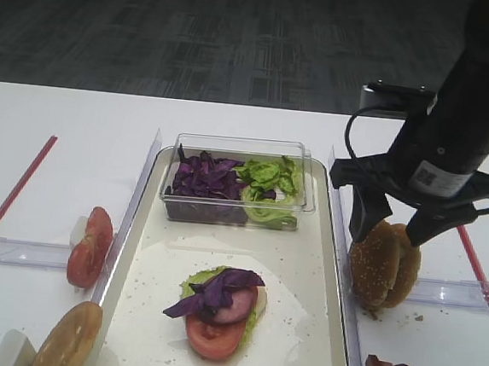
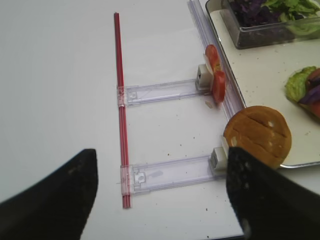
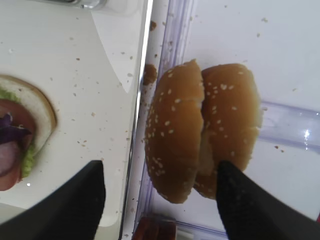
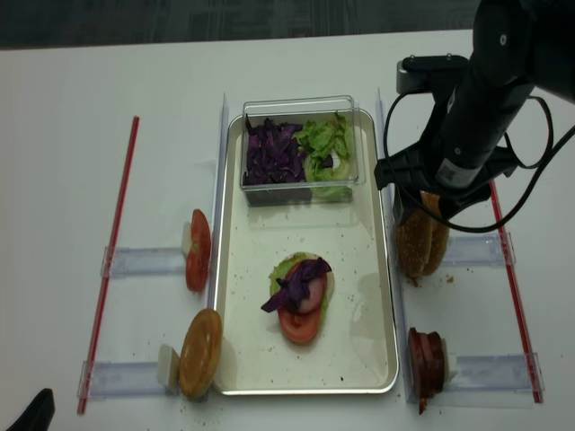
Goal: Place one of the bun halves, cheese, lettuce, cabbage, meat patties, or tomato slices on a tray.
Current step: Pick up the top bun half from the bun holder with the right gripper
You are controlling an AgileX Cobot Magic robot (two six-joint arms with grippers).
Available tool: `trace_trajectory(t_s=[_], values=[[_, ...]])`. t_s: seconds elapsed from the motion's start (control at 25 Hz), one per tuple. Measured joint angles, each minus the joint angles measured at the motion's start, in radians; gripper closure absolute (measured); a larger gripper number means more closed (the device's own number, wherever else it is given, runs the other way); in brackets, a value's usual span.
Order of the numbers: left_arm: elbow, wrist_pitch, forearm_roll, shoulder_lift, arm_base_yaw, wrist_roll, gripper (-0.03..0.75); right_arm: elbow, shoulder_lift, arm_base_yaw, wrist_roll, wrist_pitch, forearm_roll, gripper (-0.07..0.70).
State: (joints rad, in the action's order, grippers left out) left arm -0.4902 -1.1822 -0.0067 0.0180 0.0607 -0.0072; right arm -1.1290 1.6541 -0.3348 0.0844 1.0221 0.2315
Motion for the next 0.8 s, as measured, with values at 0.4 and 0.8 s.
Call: trace_trajectory(t_s=[0.4, 0.8], values=[[0.0, 0.0, 0.0, 0.0, 0.0, 0.0, 0.223, -0.011, 0.027, 0.0, 0.0, -0.009, 0.002, 0.132], [0.0, 0.0, 0.007, 0.0, 0.0, 0.0, 0.223, -0.011, 0.031, 0.0, -0.002, -0.021, 0.012, 0.174]])
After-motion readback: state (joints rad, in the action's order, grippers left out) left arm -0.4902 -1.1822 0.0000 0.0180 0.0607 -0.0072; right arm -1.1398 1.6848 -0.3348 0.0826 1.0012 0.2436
